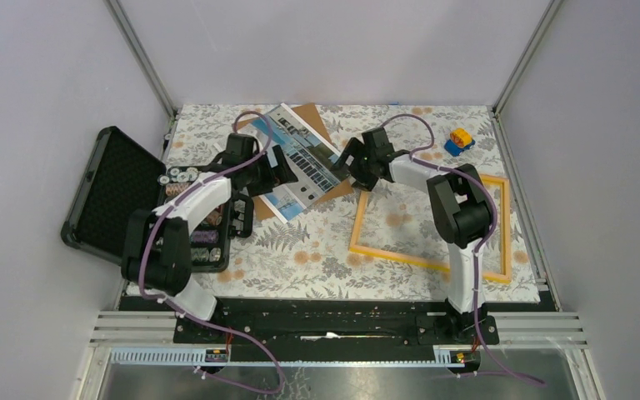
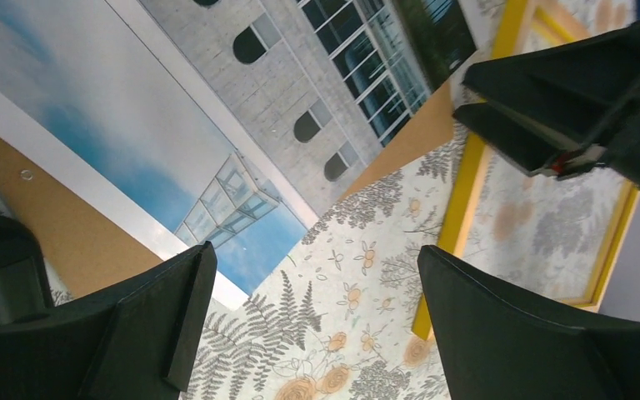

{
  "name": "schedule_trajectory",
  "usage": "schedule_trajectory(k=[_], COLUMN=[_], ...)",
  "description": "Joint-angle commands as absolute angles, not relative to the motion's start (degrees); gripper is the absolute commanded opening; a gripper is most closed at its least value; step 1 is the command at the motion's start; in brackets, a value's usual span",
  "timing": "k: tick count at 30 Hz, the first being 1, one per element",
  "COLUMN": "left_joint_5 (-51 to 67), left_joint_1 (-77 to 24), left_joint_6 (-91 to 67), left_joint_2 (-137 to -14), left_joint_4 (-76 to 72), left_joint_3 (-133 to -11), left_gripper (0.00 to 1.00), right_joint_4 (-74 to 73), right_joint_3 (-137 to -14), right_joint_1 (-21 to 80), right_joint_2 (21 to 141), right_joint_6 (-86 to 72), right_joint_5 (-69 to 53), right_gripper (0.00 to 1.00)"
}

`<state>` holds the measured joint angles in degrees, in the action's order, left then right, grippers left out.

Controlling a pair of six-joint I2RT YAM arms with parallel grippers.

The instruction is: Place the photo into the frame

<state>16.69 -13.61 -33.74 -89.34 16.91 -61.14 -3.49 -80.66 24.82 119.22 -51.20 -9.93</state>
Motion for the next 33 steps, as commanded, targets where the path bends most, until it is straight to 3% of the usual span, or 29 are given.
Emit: schedule_trajectory(k=[1, 14, 19, 26, 33], left_joint_5=[16.19, 15.38, 15.17, 15.94, 15.37], left_joint_1=[-14.43, -14.10, -13.72, -13.47, -13.52], left_joint_6=[-32.11, -35.94, -35.83, -35.92, -35.35], left_joint_2=[-94.23, -104.05, -104.78, -105.06, -103.40], left_joint_4=[16.02, 17.17, 17.34, 17.40, 17.34], left_joint_3=[-63.73, -65.51, -65.48, -65.74, -65.63], left_gripper=[0.99, 0.99, 0.99, 0.99, 0.99], right_joint_4=[-1.23, -5.79, 1.35, 20.34, 27.28], right_joint_3=[-83.19, -94.42, -92.30, -84.29, -81.57], right_joint_1=[23.42, 20.30, 20.25, 20.30, 20.29], right_joint_2=[119.74, 128.24, 129.75, 127.79, 127.76], right_joint_6=[-52.39, -41.39, -42.05, -49.73, -51.02], right_joint_5=[-7.88, -11.88, -19.49, -29.74, -26.43], right_gripper=[0.97, 0.96, 0.92, 0.82, 0.63])
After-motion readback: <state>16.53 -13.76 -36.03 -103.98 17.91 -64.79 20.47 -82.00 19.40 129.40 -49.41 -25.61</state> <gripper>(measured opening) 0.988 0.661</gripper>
